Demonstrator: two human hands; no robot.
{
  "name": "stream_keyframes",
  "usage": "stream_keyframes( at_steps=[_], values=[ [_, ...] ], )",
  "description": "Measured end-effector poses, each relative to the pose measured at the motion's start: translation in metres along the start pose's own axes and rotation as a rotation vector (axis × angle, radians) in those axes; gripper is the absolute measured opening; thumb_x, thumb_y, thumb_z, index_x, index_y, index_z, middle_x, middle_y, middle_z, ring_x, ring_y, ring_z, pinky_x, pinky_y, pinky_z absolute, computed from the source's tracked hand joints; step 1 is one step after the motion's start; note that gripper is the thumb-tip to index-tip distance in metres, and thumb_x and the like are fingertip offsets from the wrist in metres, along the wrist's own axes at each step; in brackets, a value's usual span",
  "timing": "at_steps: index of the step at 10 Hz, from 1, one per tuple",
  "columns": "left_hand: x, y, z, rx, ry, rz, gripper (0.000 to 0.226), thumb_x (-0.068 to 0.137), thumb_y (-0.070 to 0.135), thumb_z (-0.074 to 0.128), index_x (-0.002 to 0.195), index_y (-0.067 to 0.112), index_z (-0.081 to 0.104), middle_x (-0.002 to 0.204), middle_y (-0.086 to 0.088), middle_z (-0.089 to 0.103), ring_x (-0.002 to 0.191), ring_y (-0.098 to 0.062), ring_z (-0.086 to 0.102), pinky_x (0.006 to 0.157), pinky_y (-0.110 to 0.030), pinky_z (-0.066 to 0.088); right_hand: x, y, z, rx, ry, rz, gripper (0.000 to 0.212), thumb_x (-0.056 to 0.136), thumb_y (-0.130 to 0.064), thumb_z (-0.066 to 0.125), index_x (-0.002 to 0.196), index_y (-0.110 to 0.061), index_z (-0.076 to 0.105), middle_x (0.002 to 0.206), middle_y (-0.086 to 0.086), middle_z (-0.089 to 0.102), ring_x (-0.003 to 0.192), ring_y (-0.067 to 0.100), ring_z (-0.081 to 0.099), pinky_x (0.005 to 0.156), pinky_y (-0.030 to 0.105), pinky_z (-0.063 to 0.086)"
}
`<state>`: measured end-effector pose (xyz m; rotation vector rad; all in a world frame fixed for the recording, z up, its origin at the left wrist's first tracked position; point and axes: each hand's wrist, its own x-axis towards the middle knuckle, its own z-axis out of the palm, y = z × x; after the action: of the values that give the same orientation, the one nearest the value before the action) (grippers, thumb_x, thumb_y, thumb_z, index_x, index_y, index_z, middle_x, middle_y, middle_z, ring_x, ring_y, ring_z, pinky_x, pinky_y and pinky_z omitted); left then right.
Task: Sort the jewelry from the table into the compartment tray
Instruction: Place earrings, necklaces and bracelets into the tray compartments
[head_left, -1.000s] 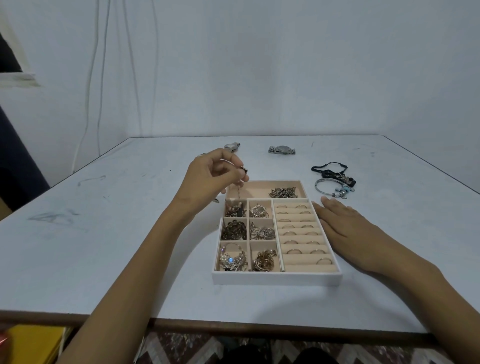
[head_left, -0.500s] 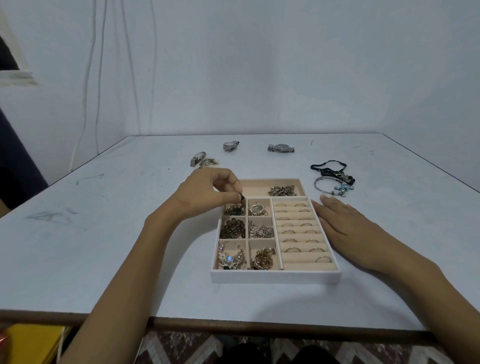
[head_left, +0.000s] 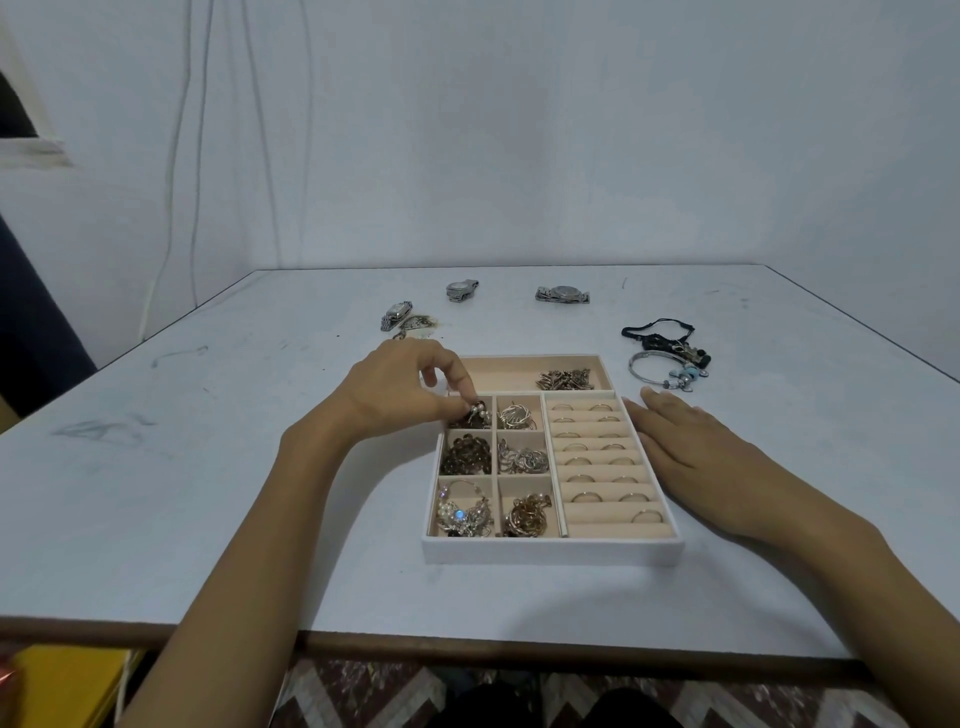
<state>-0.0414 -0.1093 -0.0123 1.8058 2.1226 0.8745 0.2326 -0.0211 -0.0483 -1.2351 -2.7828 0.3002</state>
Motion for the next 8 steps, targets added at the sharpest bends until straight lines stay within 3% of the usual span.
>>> stream_keyframes(
  at_steps=[3, 5, 6, 7, 8],
  values=[
    [0.001, -0.005, -0.002, -0.065, -0.035, 0.034, 0.021, 0.060, 0.046, 0.072, 0.078, 0.034, 0.069, 0.089, 0.017, 0.068, 0.082, -0.007, 0.055, 0.076, -0.029, 0.043, 0.000, 0.000, 0.000, 0.001, -0.008, 0.000, 0.051, 0.103, -0.038, 0.014, 0.153, -0.031, 0.008, 0.162, 0.000, 0.003, 0.149, 0.012, 0.000, 0.119, 0.028, 0.003],
    [0.005, -0.021, -0.010, -0.070, 0.121, -0.050, 0.014, 0.068, 0.042, 0.059, 0.076, 0.033, 0.065, 0.085, 0.017, 0.068, 0.081, -0.007, 0.062, 0.085, -0.037, 0.048, 0.001, 0.002, 0.002, -0.007, -0.002, -0.005, 0.051, 0.103, -0.038, 0.014, 0.153, -0.030, 0.008, 0.162, 0.000, 0.004, 0.149, 0.012, 0.000, 0.120, 0.029, 0.004],
    [0.008, -0.038, -0.011, 0.056, 0.209, -0.137, 0.006, 0.082, 0.035, 0.061, 0.087, 0.037, 0.061, 0.096, 0.018, 0.063, 0.097, -0.012, 0.060, 0.084, -0.035, 0.044, 0.001, 0.002, 0.002, -0.003, 0.003, -0.011, 0.051, 0.103, -0.038, 0.014, 0.153, -0.031, 0.009, 0.162, 0.000, 0.005, 0.149, 0.012, 0.000, 0.119, 0.029, 0.004],
    [0.010, -0.050, -0.002, 0.118, 0.186, -0.172, 0.020, 0.092, 0.032, 0.055, 0.112, 0.027, 0.059, 0.121, 0.004, 0.055, 0.107, -0.019, 0.054, 0.085, -0.034, 0.039, 0.001, 0.002, 0.001, -0.003, -0.005, -0.005, 0.051, 0.103, -0.039, 0.014, 0.153, -0.032, 0.009, 0.162, -0.001, 0.004, 0.149, 0.012, -0.001, 0.120, 0.029, 0.004],
    [0.012, -0.054, 0.010, 0.166, 0.111, -0.138, 0.033, 0.098, 0.034, 0.045, 0.127, 0.021, 0.052, 0.136, -0.002, 0.049, 0.120, -0.022, 0.049, 0.099, -0.038, 0.037, 0.002, 0.001, 0.001, -0.014, -0.014, -0.009, 0.051, 0.103, -0.039, 0.013, 0.153, -0.031, 0.009, 0.162, 0.000, 0.004, 0.149, 0.013, 0.000, 0.120, 0.030, 0.006]
  ],
)
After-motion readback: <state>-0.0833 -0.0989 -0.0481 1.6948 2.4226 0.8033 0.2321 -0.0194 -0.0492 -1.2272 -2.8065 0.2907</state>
